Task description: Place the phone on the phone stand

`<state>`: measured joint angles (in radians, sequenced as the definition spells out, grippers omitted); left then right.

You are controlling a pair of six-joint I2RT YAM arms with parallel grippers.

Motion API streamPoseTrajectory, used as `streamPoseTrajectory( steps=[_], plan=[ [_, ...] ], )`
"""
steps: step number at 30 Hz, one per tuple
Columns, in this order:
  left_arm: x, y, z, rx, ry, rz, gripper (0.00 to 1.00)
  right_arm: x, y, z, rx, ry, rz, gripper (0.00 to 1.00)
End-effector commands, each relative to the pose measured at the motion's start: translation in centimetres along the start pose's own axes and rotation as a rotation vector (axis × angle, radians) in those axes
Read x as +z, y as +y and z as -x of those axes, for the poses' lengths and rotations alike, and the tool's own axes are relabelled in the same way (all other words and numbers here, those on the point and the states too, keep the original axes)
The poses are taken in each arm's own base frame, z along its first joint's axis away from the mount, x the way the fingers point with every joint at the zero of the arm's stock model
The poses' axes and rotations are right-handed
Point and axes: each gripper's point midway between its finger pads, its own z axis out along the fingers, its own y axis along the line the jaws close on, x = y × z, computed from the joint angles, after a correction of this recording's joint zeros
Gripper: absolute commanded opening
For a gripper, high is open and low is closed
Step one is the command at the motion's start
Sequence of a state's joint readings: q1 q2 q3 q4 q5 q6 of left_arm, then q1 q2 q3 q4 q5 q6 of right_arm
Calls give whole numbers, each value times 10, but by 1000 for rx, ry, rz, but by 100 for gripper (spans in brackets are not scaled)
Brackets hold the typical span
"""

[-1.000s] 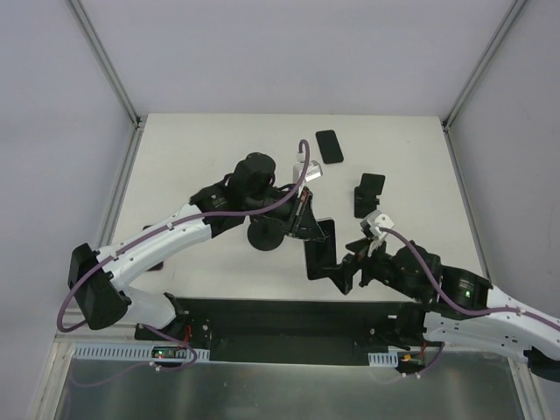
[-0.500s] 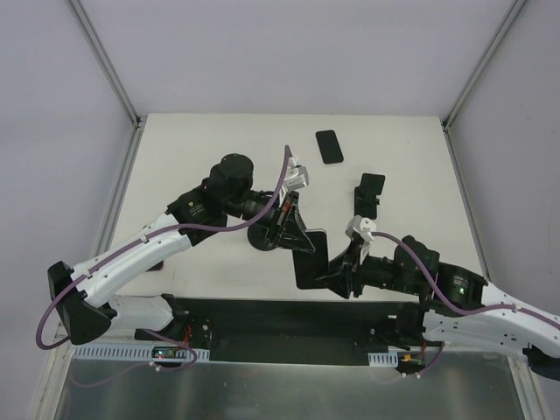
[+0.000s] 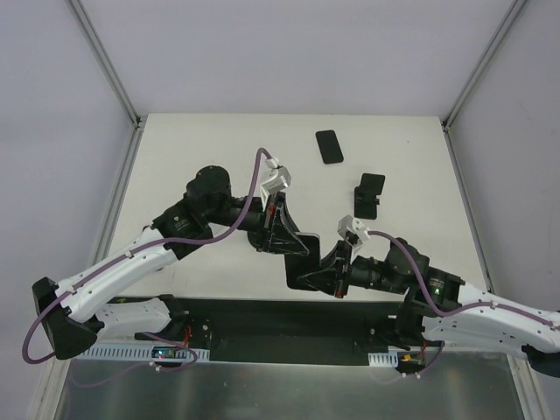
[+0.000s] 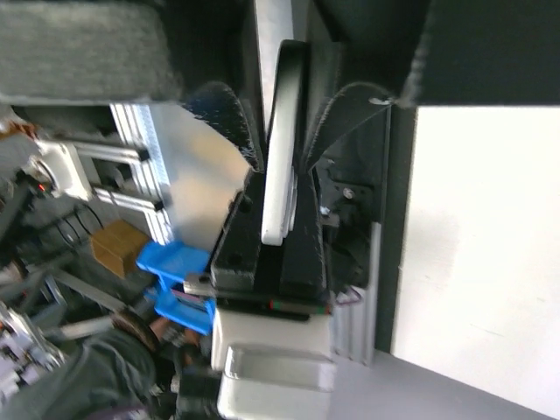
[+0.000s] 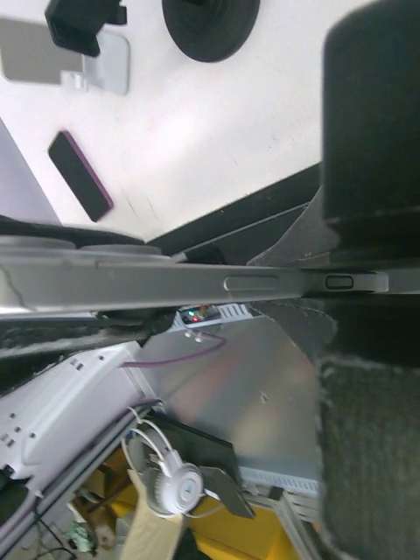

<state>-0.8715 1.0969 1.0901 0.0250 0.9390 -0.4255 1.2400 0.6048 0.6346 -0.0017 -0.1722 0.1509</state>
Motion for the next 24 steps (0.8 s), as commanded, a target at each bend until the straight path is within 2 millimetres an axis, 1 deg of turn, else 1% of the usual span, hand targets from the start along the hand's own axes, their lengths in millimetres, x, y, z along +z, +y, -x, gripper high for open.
streamPoseTrajectory(
  steps=[1, 2, 3, 4, 5, 6, 8, 10, 11, 14, 15, 16, 17, 18, 19, 20, 21, 22, 23, 24],
  plan=[
    [-3, -12, 37, -5, -191, 23, 28, 6, -6, 44, -5, -251, -26, 1],
    [-4, -12, 38, -7, -207, 25, 34, 6, -7, 47, -4, -267, -27, 1],
    [-4, -11, 38, -21, -224, 20, 34, 7, -8, 50, 0, -275, -35, 1],
    [-4, -12, 39, -24, -231, 16, 34, 9, -8, 48, 4, -268, -38, 1],
    [-3, -11, 38, -27, -229, 12, 27, 10, -8, 50, 4, -269, -37, 1],
    [-3, -12, 38, -34, -228, 4, 24, 10, -9, 50, 5, -273, -40, 1],
    [-2, -13, 37, -34, -219, -6, 23, 12, -9, 52, 7, -276, -43, 1],
    [-1, -16, 35, -31, -204, -26, 25, 13, -7, 53, 5, -269, -33, 1],
    [0, -14, 33, -36, -199, -26, 25, 14, -6, 53, 6, -267, -31, 0],
    [0, -19, 34, -16, -191, -52, 2, 18, -5, 52, 9, -253, -27, 1],
    [-1, -20, 35, -8, -195, -52, 0, 19, -7, 52, 14, -251, -36, 1],
    [-2, -21, 37, 4, -199, -46, 0, 20, -11, 50, 17, -241, -58, 1],
    [-5, -15, 34, -23, -194, 16, 0, 19, -16, 45, 26, -191, -99, 7],
    [-10, -14, 41, 38, -200, 69, 0, 17, -32, 46, 37, -190, -198, 17],
    [-21, -14, 46, 65, -223, 144, 0, 16, -39, 43, 40, -165, -241, 40],
    [-34, 8, 59, 76, -291, 316, 0, 11, -46, 37, 47, -127, -289, 54],
    [-52, 25, 49, 64, -256, 482, 0, 6, -59, 31, 61, -113, -365, 66],
    [-70, 36, 51, 68, -282, 604, 0, 3, -67, 27, 74, -105, -412, 83],
    [-94, 40, 52, 70, -320, 723, 0, -1, -76, 20, 94, -84, -468, 86],
    [-136, 63, 51, 57, -367, 986, 0, -7, -88, 22, 126, -109, -552, 89]
  ],
)
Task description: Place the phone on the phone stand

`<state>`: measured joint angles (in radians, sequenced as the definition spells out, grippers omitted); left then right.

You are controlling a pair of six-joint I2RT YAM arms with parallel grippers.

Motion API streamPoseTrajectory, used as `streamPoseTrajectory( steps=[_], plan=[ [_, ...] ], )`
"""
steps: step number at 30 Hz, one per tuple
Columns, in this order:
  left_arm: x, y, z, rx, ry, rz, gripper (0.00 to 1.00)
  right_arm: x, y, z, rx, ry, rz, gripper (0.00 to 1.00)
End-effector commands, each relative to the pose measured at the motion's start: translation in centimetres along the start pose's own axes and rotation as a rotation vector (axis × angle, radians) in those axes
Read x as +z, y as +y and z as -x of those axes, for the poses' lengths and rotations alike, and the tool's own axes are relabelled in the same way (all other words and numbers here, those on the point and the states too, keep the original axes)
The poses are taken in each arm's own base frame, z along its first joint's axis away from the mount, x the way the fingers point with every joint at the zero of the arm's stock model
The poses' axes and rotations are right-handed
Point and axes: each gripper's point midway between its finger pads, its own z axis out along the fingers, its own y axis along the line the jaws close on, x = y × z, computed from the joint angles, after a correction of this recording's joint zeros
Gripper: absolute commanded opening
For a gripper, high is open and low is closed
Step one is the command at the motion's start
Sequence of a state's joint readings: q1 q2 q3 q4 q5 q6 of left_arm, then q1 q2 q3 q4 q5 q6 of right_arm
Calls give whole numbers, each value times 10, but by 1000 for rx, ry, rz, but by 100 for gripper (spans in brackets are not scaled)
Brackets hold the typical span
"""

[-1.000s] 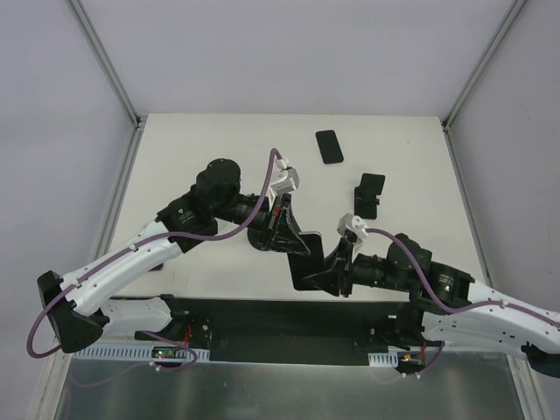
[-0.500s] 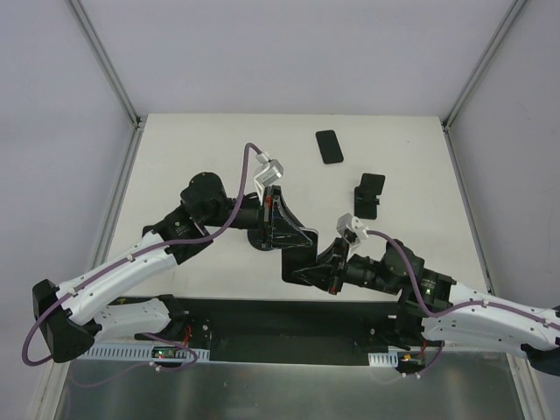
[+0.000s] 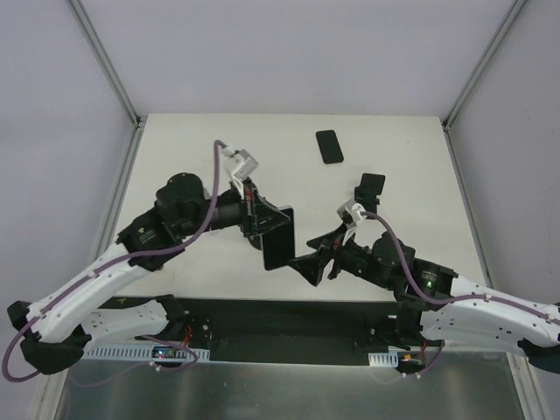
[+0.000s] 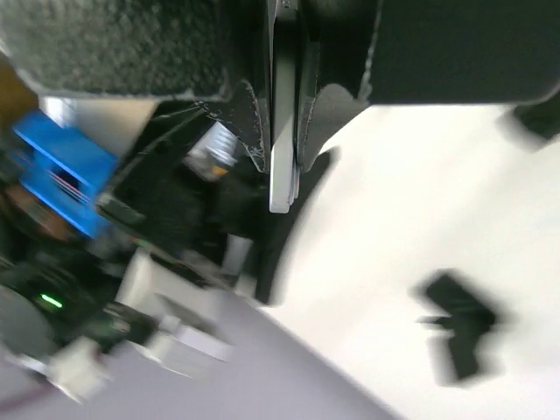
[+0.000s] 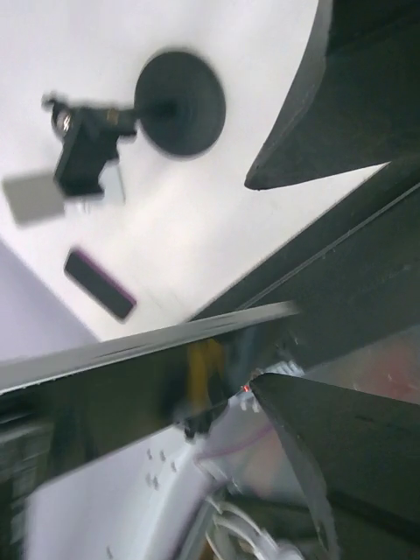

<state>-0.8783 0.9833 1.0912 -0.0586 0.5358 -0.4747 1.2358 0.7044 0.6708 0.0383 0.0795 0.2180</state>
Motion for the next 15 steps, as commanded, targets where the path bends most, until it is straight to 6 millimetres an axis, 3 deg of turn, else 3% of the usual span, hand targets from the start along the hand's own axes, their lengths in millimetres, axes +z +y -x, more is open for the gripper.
streamPoseTrajectory(
  steps=[1, 2, 3, 4, 5, 6, 7, 9, 13, 15],
  plan=[
    [-110, 71, 46, 135, -235, 710, 0, -10, -60, 1, 57, -1, -371, 90],
    [-129, 79, 50, 152, -270, 795, 0, -13, -71, -5, 51, 33, -439, 89],
    [-150, 91, 49, 177, -292, 905, 0, -15, -76, 11, 82, -13, -510, 89],
    [-171, 85, 53, 183, -359, 934, 0, -13, -88, -2, 56, 61, -601, 90],
    [-182, 86, 53, 183, -388, 958, 0, -11, -93, 0, 47, 78, -650, 89],
    [-188, 88, 49, 184, -399, 977, 0, -8, -87, 25, 72, 29, -686, 89],
    [-200, 84, 50, 183, -438, 983, 0, 0, -97, 12, 36, 104, -758, 89],
    [-204, 84, 46, 189, -441, 982, 0, 20, -95, 22, 17, 118, -806, 84],
    [-201, 81, 35, 215, -402, 935, 0, 48, -96, 30, -31, 162, -878, 54],
    [-199, 81, 28, 217, -380, 919, 0, 58, -101, 30, -38, 186, -906, 53]
  ],
)
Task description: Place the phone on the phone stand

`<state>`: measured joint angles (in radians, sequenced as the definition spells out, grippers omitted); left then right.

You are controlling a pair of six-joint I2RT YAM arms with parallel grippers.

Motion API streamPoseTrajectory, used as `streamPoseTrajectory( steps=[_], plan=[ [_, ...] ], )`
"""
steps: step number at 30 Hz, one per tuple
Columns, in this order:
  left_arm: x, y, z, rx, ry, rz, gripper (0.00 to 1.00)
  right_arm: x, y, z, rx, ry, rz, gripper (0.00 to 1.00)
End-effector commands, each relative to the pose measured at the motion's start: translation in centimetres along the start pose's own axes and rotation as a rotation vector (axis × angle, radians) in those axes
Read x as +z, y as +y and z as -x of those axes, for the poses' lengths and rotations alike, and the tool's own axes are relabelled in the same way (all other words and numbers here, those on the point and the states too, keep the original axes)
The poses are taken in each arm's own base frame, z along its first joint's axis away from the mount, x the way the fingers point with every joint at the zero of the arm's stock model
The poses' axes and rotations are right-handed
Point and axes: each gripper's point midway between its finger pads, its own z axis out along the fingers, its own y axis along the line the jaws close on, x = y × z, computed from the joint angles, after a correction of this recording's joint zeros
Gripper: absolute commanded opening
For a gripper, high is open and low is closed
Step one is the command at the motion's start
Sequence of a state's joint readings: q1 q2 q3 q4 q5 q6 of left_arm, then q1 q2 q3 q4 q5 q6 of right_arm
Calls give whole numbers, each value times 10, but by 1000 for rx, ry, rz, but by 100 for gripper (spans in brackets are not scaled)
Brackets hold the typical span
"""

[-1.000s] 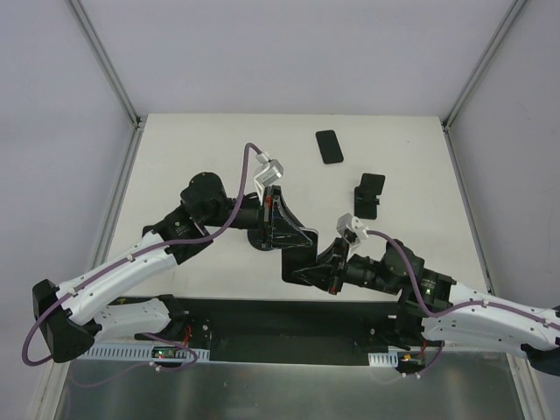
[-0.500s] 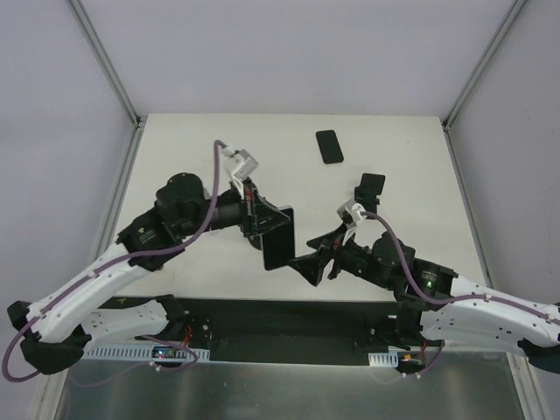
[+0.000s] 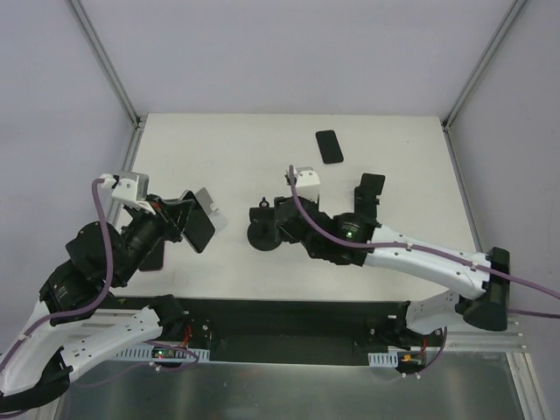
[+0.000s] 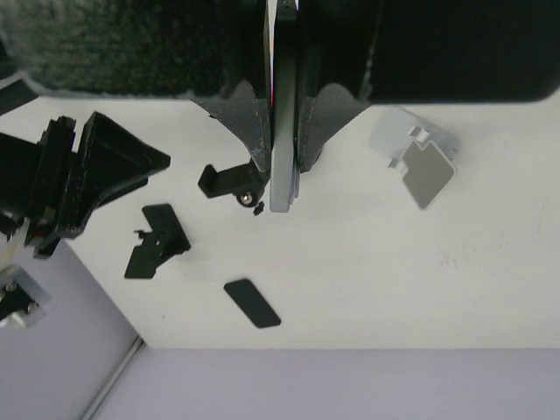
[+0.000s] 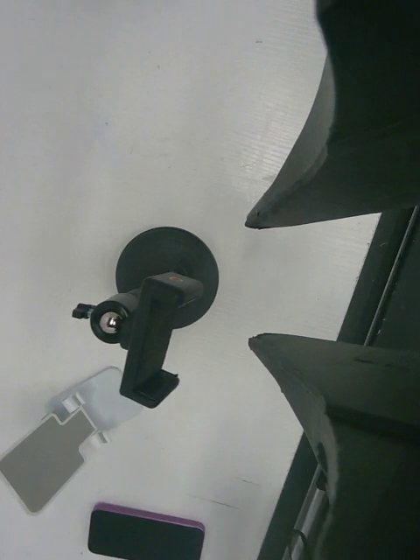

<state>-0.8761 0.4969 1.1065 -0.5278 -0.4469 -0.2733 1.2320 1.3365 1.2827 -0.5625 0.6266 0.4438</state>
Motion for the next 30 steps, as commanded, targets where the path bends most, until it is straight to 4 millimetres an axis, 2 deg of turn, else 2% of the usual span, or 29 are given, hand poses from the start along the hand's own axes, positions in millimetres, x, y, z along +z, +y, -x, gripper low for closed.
streamPoseTrajectory(
  steps=[1, 2, 6, 12, 15, 18, 19, 21, 27, 29, 30],
  plan=[
    [2, 6, -13, 48, 25, 15, 0, 18, -9, 8, -56, 32, -163, 53],
    [2, 7, -18, 54, 32, 16, 0, 19, -2, 15, -43, 29, -157, 53],
    [0, 7, -24, 45, 38, 0, 0, 41, 11, 7, -54, 87, -160, 53],
    [1, -9, -38, 57, 89, -91, 0, 56, -1, -2, -81, 136, -244, 50],
    [2, -14, -42, 68, 107, -120, 0, 62, 0, -2, -100, 137, -237, 45],
    [4, -19, -48, 73, 134, -142, 0, 70, 1, -1, -135, 143, -213, 34],
    [6, -22, -52, 75, 150, -155, 0, 71, 0, 0, -155, 144, -208, 27],
    [7, -26, -54, 71, 161, -169, 0, 73, 0, 3, -180, 135, -199, 24],
    [13, -37, -63, 53, 198, -205, 0, 80, 1, 2, -213, 139, -136, 28],
    [15, -41, -66, 42, 209, -222, 0, 81, 1, -1, -233, 153, -116, 24],
    [16, -44, -65, 35, 204, -230, 0, 81, 1, -1, -244, 152, -104, 13]
  ],
)
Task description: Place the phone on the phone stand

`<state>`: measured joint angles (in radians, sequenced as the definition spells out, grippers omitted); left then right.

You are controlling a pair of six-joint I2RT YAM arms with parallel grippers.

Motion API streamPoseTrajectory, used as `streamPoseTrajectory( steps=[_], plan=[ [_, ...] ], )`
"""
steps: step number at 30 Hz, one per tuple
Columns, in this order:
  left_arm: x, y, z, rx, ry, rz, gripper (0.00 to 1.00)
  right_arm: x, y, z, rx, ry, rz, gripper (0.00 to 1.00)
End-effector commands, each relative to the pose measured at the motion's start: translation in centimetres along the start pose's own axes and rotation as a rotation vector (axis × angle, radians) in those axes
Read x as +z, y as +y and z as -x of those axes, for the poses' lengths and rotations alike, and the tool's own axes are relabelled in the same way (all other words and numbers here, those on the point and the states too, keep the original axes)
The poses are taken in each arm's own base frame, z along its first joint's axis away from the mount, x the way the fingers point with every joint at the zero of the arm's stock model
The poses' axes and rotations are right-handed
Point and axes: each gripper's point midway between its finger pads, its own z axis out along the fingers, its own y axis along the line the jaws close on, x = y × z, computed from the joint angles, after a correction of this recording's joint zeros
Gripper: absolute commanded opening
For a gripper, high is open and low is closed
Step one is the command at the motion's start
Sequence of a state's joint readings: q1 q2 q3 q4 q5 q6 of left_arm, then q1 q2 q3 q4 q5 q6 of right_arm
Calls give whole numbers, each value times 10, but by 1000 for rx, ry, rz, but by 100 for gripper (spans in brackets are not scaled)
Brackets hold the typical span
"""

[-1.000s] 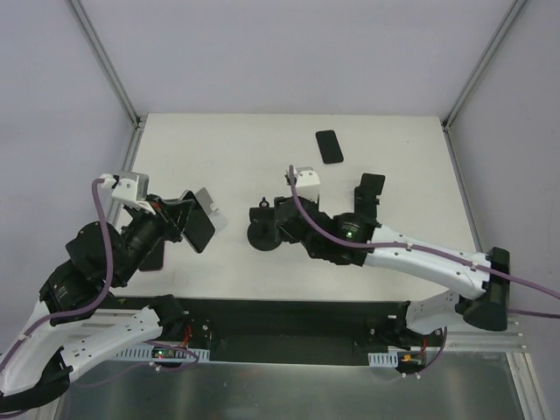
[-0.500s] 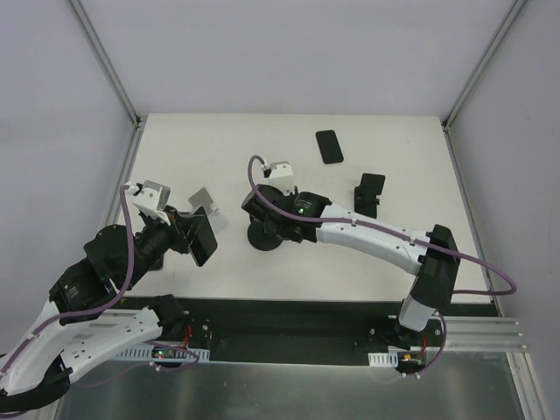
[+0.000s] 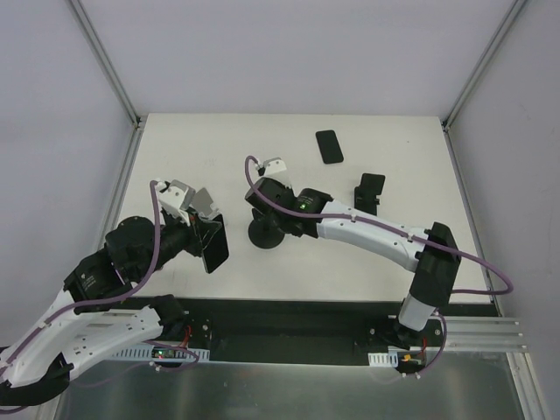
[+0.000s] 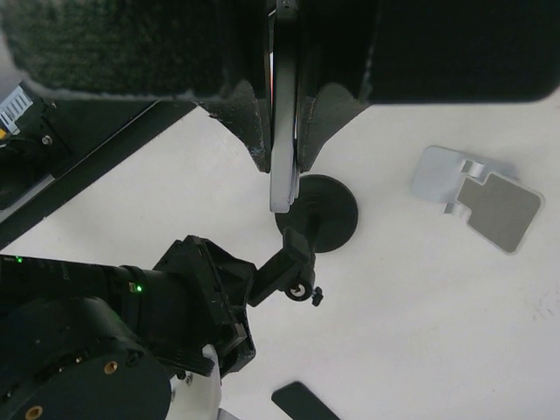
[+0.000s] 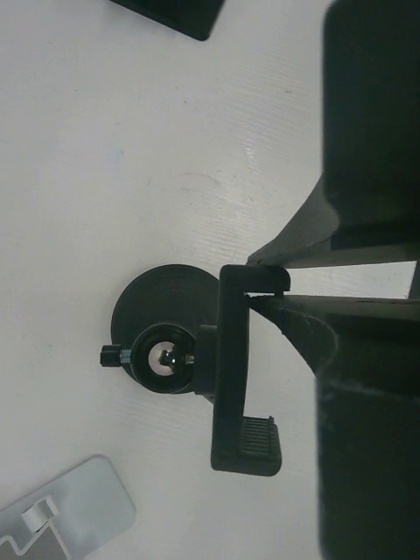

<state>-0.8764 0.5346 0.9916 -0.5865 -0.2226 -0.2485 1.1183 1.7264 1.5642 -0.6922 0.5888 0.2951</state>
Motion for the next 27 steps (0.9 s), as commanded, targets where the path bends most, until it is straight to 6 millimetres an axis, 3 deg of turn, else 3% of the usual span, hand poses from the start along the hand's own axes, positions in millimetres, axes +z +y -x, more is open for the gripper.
streamPoseTrajectory(
  steps=[1, 6, 7, 8, 9, 10, 11, 12, 14, 15, 17, 18, 23, 26, 27],
  plan=[
    [7, -21, 17, -49, -58, -87, 0, -6, 2, 10, -52, -29, 81, 4],
    [15, -45, 18, -46, -82, -219, 0, -20, -7, -2, -194, -40, 165, 1],
    [12, -63, 29, -38, -133, -323, 0, -24, -7, -4, -204, -42, 198, 1],
    [15, -72, 22, -9, -133, -382, 0, -28, -4, -12, -246, -26, 268, 1],
    [12, -81, 24, 6, -162, -443, 0, -41, -5, -5, -244, -69, 320, 1],
    [2, -102, 39, 31, -249, -574, 0, -39, -10, -19, -298, -51, 347, 1],
    [7, -107, 30, 46, -256, -612, 0, -42, -9, -23, -298, -41, 414, 1],
    [7, -113, 33, 60, -291, -652, 0, -52, -13, -18, -289, -73, 452, 1],
    [4, -130, 37, 116, -356, -765, 0, -55, -13, -31, -299, -40, 568, 1],
    [12, -137, 32, 137, -336, -798, 0, -60, -15, -29, -293, -54, 602, 1],
    [11, -153, 36, 211, -356, -898, 0, -57, -19, -35, -281, -32, 657, 1],
    [24, -159, 29, 223, -325, -922, 0, -57, -19, -35, -277, -29, 672, 1],
    [31, -187, 38, 233, -366, -1096, 0, -55, -24, -29, -222, -52, 714, 1],
    [43, -199, 36, 250, -348, -1172, 0, -57, -21, -29, -220, -57, 757, 1],
    [53, -202, 25, 257, -305, -1195, 0, -56, -21, -29, -221, -62, 765, 1]
  ],
)
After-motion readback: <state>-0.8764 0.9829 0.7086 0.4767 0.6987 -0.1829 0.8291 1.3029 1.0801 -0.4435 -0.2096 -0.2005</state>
